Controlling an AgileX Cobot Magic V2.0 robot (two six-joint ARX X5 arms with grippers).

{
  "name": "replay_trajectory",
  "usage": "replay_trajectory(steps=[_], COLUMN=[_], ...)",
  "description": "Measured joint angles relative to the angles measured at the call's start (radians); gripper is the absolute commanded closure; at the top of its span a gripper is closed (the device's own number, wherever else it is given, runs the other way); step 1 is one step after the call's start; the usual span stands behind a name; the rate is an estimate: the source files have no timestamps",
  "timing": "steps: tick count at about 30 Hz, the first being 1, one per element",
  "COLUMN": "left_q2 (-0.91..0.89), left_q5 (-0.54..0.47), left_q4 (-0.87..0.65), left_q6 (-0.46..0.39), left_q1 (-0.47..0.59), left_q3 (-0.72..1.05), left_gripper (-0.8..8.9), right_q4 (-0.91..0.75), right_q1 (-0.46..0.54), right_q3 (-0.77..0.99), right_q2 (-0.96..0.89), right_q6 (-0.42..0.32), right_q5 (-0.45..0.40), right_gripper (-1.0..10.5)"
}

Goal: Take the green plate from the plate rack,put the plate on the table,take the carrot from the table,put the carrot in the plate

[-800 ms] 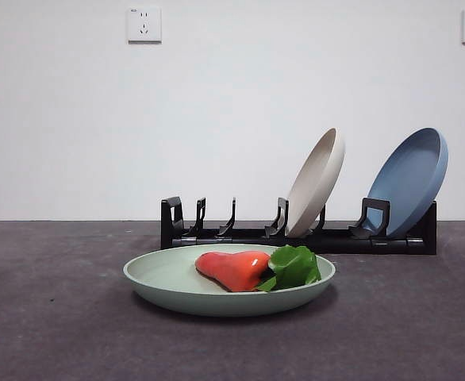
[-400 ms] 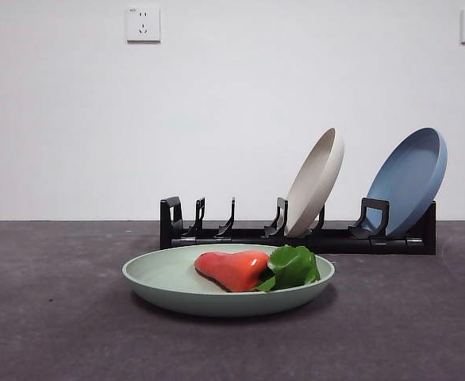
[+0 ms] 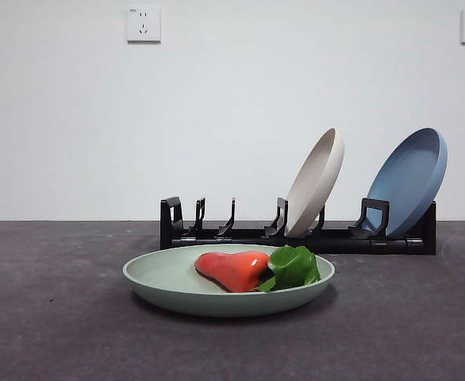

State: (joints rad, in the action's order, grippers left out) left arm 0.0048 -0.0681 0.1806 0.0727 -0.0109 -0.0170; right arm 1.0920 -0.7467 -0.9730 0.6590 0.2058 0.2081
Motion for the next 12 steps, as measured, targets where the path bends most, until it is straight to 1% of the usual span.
replay_trajectory(steps=[5,12], left_q2=[0.000,0.000], left_q5=[0.053,0.052], left_q4=[0.006,0.006], left_q6=[0.000,0.000], left_q1=[0.002,0.003], left_q3=[0.000,0.000], left_gripper=[8.17,8.17], right_q4=[0.000,0.000], right_q1=[0.000,0.000], right_q3=[0.000,0.000], right_q2=[0.000,0.000], right_q6=[0.000,0.000], right_q5=[0.000,0.000], right_gripper=[9.5,9.5])
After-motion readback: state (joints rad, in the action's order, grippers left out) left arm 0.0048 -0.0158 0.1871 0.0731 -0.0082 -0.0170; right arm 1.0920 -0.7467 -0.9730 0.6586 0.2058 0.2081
